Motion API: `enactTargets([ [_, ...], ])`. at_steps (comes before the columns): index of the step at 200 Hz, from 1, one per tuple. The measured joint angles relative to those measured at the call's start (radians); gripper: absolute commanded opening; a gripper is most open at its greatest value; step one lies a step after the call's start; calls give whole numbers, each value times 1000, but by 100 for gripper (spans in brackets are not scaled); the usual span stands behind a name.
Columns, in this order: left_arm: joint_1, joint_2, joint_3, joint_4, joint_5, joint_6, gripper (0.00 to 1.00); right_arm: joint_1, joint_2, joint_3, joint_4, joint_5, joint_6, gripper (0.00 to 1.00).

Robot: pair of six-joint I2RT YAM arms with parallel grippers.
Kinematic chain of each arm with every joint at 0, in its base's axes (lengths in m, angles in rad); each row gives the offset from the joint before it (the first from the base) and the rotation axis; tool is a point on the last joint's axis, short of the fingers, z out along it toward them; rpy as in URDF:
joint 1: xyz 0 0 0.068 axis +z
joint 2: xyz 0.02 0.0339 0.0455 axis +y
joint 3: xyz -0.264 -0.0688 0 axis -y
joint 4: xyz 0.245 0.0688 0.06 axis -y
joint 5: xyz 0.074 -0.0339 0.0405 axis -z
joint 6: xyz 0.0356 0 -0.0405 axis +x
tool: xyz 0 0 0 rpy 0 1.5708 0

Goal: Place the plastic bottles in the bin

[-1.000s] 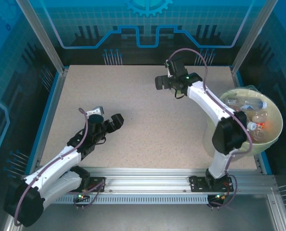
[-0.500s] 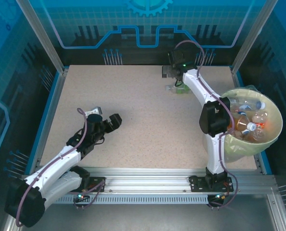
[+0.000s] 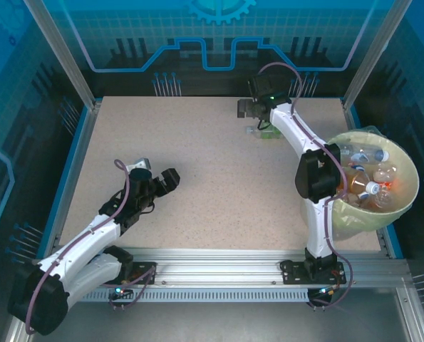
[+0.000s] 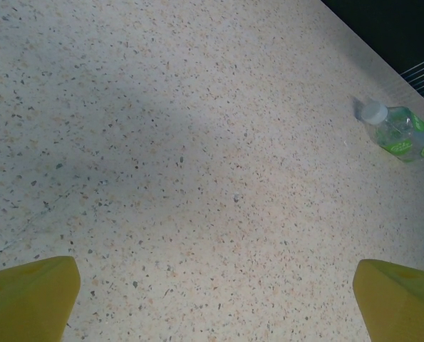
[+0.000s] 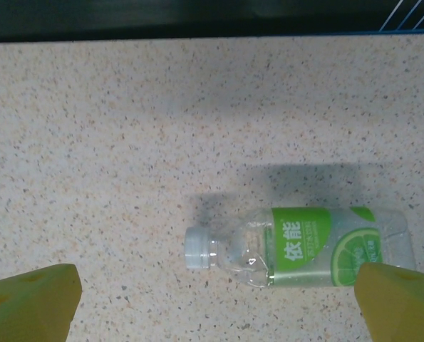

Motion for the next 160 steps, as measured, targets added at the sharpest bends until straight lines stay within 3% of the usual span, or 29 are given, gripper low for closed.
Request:
enactTargets([
  [41, 2, 0, 0, 18, 78, 16, 99, 57, -51, -84, 9, -1, -71, 100],
  [102, 3, -33, 0, 56, 181, 34, 99, 210, -337, -167, 100, -117, -134, 100],
  [121, 3, -58, 0, 50, 182, 35, 99, 232, -284, -150, 124, -156, -140, 100],
  [160, 3, -95, 0, 10, 171, 40, 99, 249, -16, -87, 116, -182, -140, 100],
])
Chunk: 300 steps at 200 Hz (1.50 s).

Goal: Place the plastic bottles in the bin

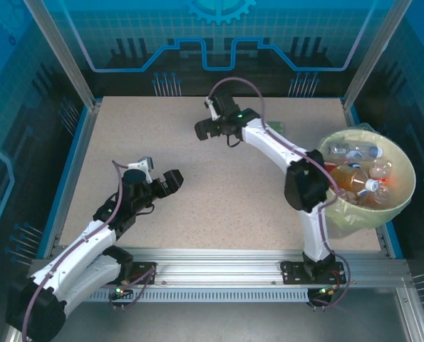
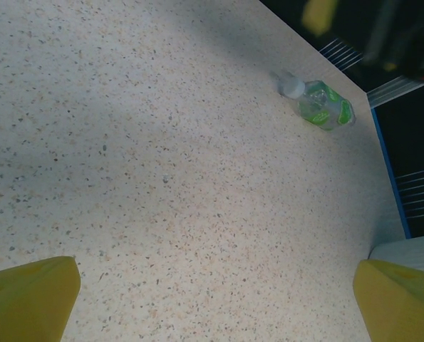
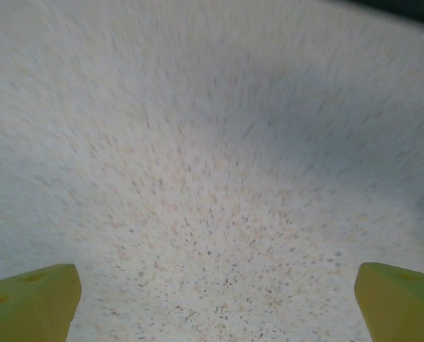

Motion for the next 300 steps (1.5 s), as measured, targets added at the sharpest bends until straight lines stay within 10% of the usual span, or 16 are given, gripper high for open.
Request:
enactTargets([
  [171, 2, 48, -8, -32, -56, 16, 99, -278, 115, 52, -30, 130, 53, 100],
  [249, 2, 86, -8, -32, -60, 18, 99, -381, 353, 387, -235, 91, 93, 100],
  [300, 2, 92, -8, -32, -59, 18, 99, -353, 272, 198, -257, 21, 75, 100],
])
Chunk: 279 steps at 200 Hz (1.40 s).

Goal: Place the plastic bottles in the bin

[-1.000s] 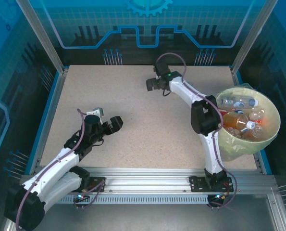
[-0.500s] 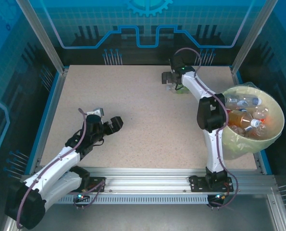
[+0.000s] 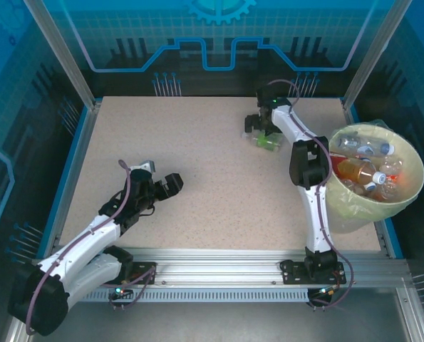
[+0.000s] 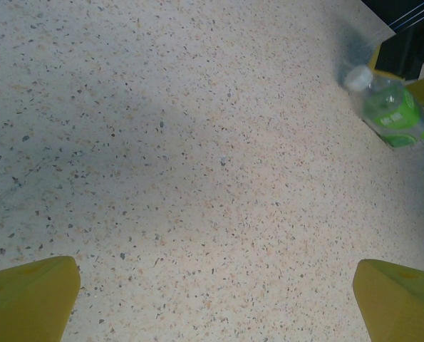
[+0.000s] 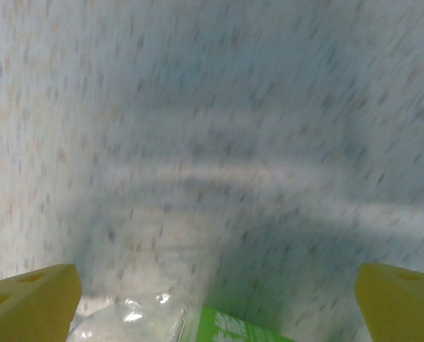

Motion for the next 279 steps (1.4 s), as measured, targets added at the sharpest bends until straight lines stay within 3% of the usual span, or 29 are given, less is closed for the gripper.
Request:
enactTargets([
  [43, 0, 2, 0, 0, 1, 0, 99, 82, -217, -304, 29, -61, -31, 100],
  [87, 0, 2, 0, 0, 10, 0, 99, 153, -416, -481, 70, -102, -61, 100],
  [127, 0, 2, 0, 0, 12, 0, 99, 151, -531, -562, 82, -51, -256, 100],
  [190, 0, -10, 0, -17, 11, 0, 99, 150, -420, -538, 74, 76, -731, 100],
  [241, 0, -82, 0, -89, -21, 3, 99, 145, -232, -404, 26, 131, -931, 100],
  [259, 0, -98, 0, -105, -34, 4, 99, 143, -192, -376, -10, 119, -951, 94],
  [279, 0, -101, 0, -109, -35, 4, 99, 143, -186, -359, -30, 108, -956, 73],
])
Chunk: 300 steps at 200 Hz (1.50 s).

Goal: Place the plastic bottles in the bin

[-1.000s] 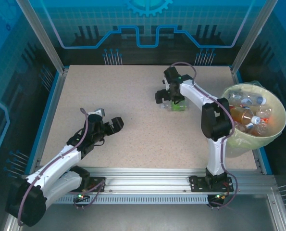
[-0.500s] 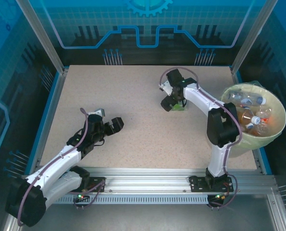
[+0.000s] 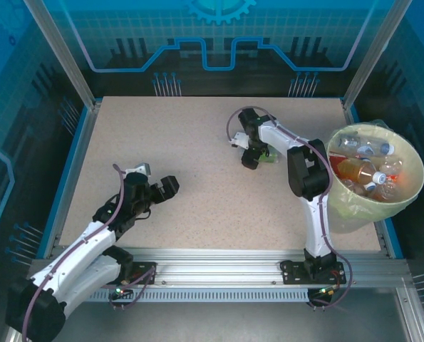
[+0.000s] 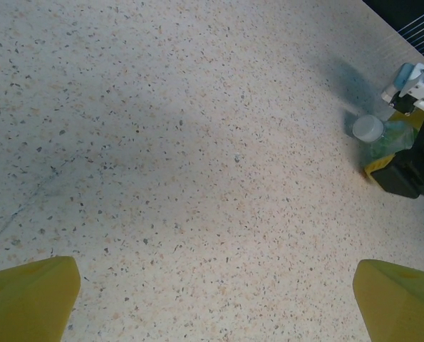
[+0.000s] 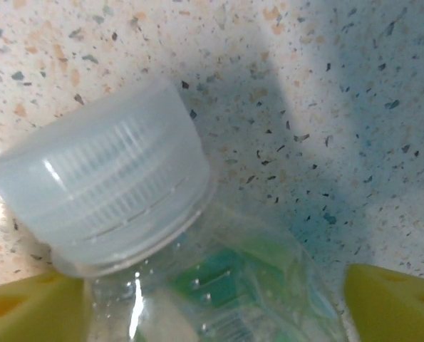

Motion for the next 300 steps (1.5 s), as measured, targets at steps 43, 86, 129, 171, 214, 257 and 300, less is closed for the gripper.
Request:
enactTargets([
  [43, 0, 0, 0, 13, 15, 1, 99, 0, -37, -50, 5, -44, 48, 55],
  [86, 0, 4, 0, 66, 68, 14, 99, 26, -279, -121, 10, -90, 123, 48],
  [129, 0, 37, -5, 129, 131, 14, 99, 64, -602, -143, 35, -105, 210, 45],
  [171, 0, 74, -5, 179, 182, 9, 99, 57, -835, -143, -11, -50, 331, 44],
  [214, 0, 125, -4, 221, 211, -13, 99, -134, -1093, -146, -65, 26, 488, 42],
  [257, 0, 151, 12, 226, 220, -32, 99, -379, -1270, -149, -83, 134, 566, 43],
  [300, -2, 153, 52, 212, 219, -42, 99, -600, -1205, -134, -163, 306, 568, 42],
])
